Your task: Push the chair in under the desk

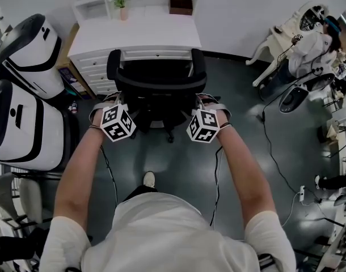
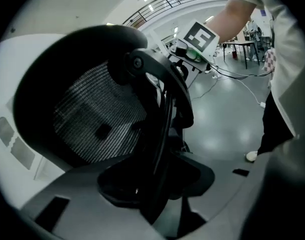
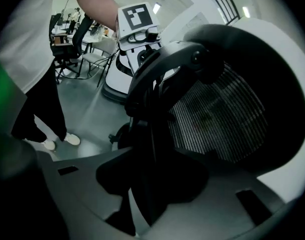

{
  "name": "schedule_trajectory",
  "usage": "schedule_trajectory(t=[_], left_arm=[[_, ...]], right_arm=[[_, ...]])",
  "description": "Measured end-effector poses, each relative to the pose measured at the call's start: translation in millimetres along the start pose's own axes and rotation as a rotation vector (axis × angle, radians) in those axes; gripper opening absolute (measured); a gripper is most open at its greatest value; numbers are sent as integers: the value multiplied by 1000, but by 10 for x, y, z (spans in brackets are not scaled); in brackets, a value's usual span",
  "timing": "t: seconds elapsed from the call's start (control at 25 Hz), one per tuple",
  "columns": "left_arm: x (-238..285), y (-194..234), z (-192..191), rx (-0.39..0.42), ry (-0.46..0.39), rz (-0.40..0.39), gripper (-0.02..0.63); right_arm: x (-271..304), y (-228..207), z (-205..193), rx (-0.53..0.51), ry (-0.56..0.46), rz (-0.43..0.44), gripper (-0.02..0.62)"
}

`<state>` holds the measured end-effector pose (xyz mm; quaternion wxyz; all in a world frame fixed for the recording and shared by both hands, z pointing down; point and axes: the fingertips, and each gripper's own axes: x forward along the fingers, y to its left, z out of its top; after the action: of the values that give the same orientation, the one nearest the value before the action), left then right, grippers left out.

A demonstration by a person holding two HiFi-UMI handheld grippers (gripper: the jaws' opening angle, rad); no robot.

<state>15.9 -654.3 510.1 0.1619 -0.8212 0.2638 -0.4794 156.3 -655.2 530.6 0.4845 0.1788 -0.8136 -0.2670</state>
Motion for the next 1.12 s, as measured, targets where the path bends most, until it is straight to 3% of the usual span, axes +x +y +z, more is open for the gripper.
schedule_trajectory(t=[0.16, 0.36, 0.64, 0.76, 1.0, 1.12], left_arm=[[-182, -10, 89, -20, -25, 49, 186], [-450, -164, 147, -97, -65, 82, 187], [-745, -583, 291, -213, -123, 96, 187], [-885, -816, 399, -307, -172, 81, 187], [-1178, -1363, 537, -595, -315, 49, 169], [-1342, -1674, 584, -679, -342, 55, 137]], right_arm=[[-226, -38, 30, 16, -17, -88, 126], [-575, 52, 96, 143, -88, -160, 126], [-876, 473, 189, 302, -155, -162, 125], [-1036, 670, 229, 364, -189, -159, 124], [-1435, 1112, 269, 500, -255, -171, 95], [-1632, 1406, 268, 554, -279, -175, 66]])
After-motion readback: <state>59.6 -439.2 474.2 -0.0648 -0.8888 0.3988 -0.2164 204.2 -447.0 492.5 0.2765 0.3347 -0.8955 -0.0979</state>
